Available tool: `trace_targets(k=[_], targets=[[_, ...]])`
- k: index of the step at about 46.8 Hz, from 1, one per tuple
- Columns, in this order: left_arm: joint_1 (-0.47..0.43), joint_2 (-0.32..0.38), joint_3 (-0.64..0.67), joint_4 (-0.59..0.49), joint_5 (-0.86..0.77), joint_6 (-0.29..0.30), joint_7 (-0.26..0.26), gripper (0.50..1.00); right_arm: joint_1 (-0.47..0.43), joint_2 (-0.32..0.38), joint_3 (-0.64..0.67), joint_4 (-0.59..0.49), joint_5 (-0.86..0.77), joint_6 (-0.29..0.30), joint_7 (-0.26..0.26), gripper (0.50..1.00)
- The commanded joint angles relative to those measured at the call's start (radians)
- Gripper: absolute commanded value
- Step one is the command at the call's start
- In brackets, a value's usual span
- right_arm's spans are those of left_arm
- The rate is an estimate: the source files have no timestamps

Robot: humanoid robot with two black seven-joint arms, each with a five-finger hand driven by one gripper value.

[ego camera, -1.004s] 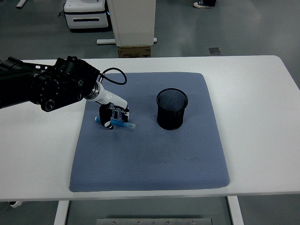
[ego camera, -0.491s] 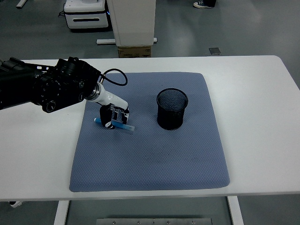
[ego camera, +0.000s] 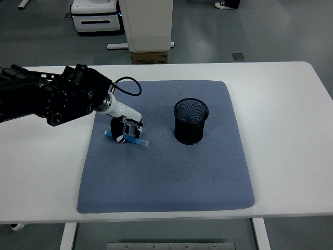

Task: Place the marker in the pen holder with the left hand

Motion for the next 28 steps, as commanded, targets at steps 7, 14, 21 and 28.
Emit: trace_targets(k=[7, 14, 21, 28], targets=[[0.0, 0.001, 0.0, 0.0, 0.0, 0.0, 0.0, 0.54, 0.0, 0.0, 0.0, 0.0, 0.0, 0.0, 0.0, 1.0], [-0.001, 0.001, 0.0, 0.0, 0.0, 0.0, 0.0, 0.534, 0.0, 0.0, 0.0, 0.0, 0.0, 0.0, 0.0, 1.0], [-0.001, 0.001, 0.0, 0.005, 0.0, 0.0, 0.0, 0.534, 0.0, 0.0, 0.0, 0.0, 0.0, 0.0, 0.0, 1.0], [-0.001, 0.001, -0.001, 0.015, 0.002, 0.0, 0.0, 0.534, 0.0, 0.0, 0.0, 0.0, 0.0, 0.0, 0.0, 1.0]])
